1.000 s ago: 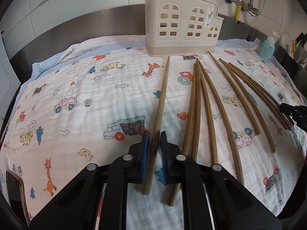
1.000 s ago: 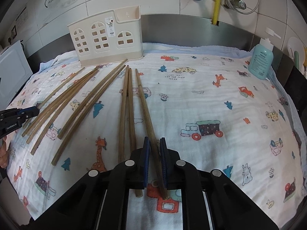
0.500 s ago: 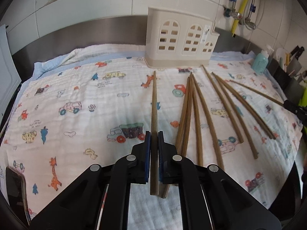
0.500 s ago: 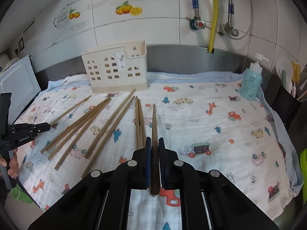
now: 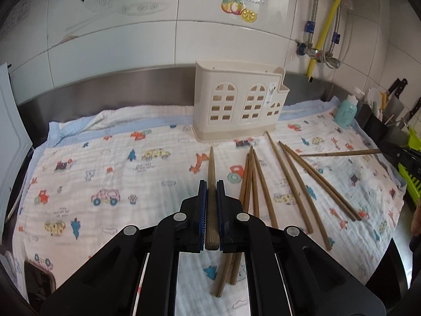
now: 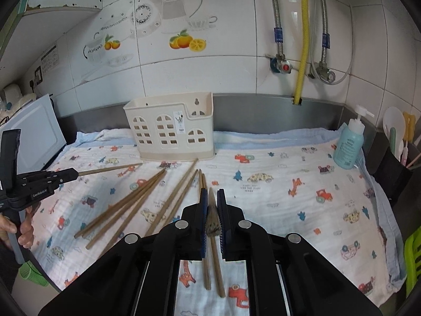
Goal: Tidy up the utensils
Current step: 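Lift the left gripper's chopstick upright over the holder while the right gripper carries its own, then lower the left gripper's chopstick into the holder and open while the right gripper does likewise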
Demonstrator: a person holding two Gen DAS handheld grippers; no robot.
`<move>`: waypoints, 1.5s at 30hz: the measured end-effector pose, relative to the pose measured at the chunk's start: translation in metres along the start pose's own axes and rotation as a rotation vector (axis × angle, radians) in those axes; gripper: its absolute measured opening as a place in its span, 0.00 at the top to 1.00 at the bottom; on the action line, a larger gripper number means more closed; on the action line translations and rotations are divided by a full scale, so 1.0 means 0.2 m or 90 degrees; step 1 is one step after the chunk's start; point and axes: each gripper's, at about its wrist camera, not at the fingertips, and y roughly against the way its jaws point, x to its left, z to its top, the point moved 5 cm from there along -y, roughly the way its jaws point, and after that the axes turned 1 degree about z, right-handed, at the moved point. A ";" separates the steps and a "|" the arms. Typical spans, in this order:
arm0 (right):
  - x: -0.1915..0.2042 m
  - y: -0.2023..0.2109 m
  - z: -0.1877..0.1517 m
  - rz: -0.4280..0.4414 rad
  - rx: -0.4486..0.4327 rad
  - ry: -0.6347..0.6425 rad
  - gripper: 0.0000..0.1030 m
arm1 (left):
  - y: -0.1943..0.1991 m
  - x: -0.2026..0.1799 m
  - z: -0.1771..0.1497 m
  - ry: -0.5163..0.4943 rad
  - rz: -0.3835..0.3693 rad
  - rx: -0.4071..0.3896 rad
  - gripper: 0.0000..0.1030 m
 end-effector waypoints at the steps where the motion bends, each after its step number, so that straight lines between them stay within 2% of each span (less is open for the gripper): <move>1: 0.00 0.00 0.02 0.003 -0.001 0.001 0.93 | 0.01 0.00 0.02 -0.003 -0.001 -0.004 0.94; 9: -0.01 -0.03 0.30 0.045 -0.011 0.010 0.93 | 0.03 0.00 0.20 -0.009 -0.018 -0.023 0.94; 18: 0.05 -0.01 0.74 0.075 -0.045 0.055 0.93 | 0.03 -0.02 0.42 -0.032 -0.031 -0.030 0.95; 24: 0.09 -0.08 1.00 0.072 -0.069 0.060 0.93 | 0.09 -0.02 0.58 -0.029 -0.046 -0.046 0.95; 29: 0.09 -0.15 1.17 0.056 -0.090 0.058 0.93 | 0.22 -0.04 0.76 -0.043 -0.053 -0.096 0.95; 34: 0.08 -0.28 1.23 0.046 -0.086 0.054 0.93 | 0.36 -0.12 1.01 -0.072 -0.044 -0.174 0.95; 39: 0.08 -0.42 1.21 0.052 -0.065 0.037 0.93 | 0.38 -0.16 1.20 -0.083 -0.016 -0.237 0.95; 45: 0.07 -0.53 1.13 0.054 -0.036 0.038 0.93 | 0.15 -0.11 1.25 -0.041 -0.005 -0.211 0.95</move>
